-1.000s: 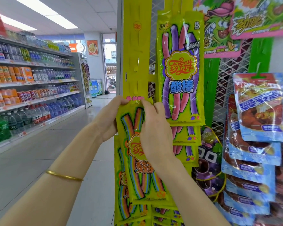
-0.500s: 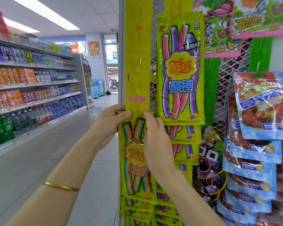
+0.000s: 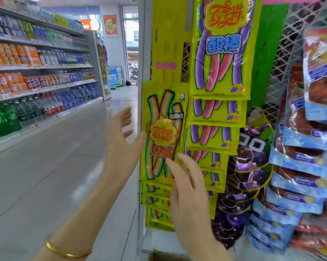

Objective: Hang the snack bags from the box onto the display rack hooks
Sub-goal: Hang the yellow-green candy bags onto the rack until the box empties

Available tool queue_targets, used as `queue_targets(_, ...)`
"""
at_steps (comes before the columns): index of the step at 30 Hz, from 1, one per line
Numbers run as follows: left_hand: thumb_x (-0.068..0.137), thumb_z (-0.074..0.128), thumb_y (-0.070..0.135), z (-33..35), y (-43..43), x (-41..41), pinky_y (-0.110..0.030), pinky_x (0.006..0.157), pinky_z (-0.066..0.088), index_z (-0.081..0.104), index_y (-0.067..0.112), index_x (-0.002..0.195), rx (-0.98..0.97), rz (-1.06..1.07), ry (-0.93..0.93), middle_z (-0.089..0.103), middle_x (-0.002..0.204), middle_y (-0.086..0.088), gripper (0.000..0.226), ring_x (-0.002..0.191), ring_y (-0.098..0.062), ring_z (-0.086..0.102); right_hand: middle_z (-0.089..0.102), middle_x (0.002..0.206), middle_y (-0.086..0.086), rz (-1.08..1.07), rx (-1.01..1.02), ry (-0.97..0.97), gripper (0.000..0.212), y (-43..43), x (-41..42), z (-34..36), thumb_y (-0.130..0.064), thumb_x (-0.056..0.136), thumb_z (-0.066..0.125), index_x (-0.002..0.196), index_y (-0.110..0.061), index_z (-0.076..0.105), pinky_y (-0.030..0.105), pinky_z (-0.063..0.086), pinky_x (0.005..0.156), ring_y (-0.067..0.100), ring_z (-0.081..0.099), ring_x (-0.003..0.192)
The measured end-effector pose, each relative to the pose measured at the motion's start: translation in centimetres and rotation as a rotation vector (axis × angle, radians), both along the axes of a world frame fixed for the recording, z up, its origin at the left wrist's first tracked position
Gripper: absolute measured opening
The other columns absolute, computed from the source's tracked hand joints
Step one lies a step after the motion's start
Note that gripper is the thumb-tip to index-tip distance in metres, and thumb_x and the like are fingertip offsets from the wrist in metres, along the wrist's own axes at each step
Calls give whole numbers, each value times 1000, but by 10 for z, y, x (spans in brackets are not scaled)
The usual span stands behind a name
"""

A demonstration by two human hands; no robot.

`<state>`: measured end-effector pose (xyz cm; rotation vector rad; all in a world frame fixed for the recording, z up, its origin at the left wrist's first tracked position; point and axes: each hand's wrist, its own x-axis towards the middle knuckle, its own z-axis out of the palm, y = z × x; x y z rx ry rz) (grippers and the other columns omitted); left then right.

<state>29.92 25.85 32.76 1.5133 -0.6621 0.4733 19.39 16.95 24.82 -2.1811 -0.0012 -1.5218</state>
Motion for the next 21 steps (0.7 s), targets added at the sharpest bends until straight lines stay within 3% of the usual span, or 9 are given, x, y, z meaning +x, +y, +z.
queue_targets(4,80,58,10,-104,9,-34,-13,79,46,46,33,113,67,-7,40,51,114,13,42,103,0,53,50,123,9,10,-8,246,52,-10,-16,-95,11,71,52,118,-9,58,31,45,94,21,49,116)
queue_targets(6,81,57,5,-161,13,-48,-11,73,45,48,36,107,227,-71,177,53,110,9,42,98,-3,54,52,118,9,65,49,483,52,-17,-26,-158,16,69,55,115,-9,58,31,48,88,23,52,108)
queue_targets(9,83,57,-6,-225,17,-52,-14,72,45,55,25,104,505,-151,420,50,97,16,38,88,-1,52,57,102,13,119,166,898,44,-23,-44,-256,16,69,57,108,-4,61,32,50,74,30,60,90)
queue_targets(11,84,58,-3,-243,15,-48,-21,81,46,59,17,104,632,-186,499,52,97,14,27,87,-5,53,59,102,19,141,359,1145,33,-26,-55,-312,10,78,56,109,2,59,34,47,83,35,60,93)
queue_targets(13,85,58,0,-248,12,-44,-17,80,44,59,16,100,686,-238,534,55,108,5,23,95,-12,54,58,115,18,80,744,1362,30,-23,-61,-348,-1,87,54,117,2,54,30,42,87,29,57,103)
queue_targets(15,86,57,0,-250,9,-38,-11,76,42,60,16,99,719,-275,560,57,113,1,21,98,-13,54,57,124,16,-21,1106,1406,38,-18,-62,-376,-4,89,57,125,1,48,23,40,79,26,55,109)
queue_targets(17,85,56,2,-252,9,-34,-17,77,45,59,19,96,719,-280,611,59,116,1,21,98,-12,55,51,129,18,-130,1345,1405,48,-13,-60,-395,-6,89,59,132,1,38,23,39,77,30,50,118)
queue_targets(21,86,56,7,-260,12,-28,-19,79,48,59,28,95,746,-264,671,58,114,8,23,101,-6,57,41,139,17,-385,1563,1370,57,-9,-50,-425,-17,92,58,138,-1,29,38,35,102,32,42,126)
